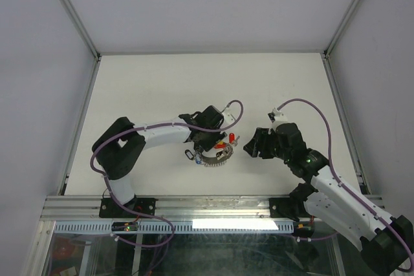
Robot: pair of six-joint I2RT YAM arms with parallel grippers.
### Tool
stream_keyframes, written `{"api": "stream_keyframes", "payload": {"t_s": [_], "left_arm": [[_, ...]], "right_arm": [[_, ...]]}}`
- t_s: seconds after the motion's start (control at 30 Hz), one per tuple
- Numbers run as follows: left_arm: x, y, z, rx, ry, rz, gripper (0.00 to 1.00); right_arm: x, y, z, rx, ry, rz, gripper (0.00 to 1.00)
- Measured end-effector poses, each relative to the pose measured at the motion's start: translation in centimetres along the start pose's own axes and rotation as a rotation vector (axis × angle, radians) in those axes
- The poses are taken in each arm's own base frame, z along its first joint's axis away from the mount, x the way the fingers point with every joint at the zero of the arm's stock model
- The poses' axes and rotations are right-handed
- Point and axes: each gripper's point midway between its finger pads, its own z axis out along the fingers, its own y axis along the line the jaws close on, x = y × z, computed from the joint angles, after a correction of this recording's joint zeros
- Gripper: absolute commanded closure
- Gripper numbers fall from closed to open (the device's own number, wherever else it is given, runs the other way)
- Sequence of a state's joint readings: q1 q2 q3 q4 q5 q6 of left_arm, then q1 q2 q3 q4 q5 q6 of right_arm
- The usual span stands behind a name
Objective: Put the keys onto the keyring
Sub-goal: Pick up the keyring from the center of the board.
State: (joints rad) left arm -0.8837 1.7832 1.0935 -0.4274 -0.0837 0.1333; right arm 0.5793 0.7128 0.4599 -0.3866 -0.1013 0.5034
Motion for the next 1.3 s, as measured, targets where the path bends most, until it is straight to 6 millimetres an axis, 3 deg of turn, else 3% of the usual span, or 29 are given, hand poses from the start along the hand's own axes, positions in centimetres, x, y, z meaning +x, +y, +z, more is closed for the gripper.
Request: {"api": "stream_keyframes", "payload": {"t_s": [0.37, 0.43, 0.8, 1.0, 1.3], "left_arm": [[0.4, -0.4, 0.1, -0.036, -0.002, -0.003, 0.94], [0.7, -0.3, 0.0, -0.053, -0.009, -0.031, 0.98], [3.1, 0.6, -1.4, -0.160, -0.056, -0.253, 1.00], [4.9, 1.3, -2.8, -0.206, -0.062, -0.293, 1.00], [2.9, 1.8, -5.1, -0.205, -0.173, -0.295, 1.00]], "right_arm": [[0.6, -0.4, 0.3, 0.009, 0.014, 0.010, 0.40], [0.7, -0.5, 0.5, 0.015, 0.022, 0.018, 0.41], [1.6, -1.2, 2.5, 0.060, 0.076, 0.078, 0.41], [1.4, -0.9, 3.0, 0.051, 0.071, 0.088, 0.41], [1.3, 0.1, 3.6, -0.007, 0.071, 0.109, 0.41]]}}
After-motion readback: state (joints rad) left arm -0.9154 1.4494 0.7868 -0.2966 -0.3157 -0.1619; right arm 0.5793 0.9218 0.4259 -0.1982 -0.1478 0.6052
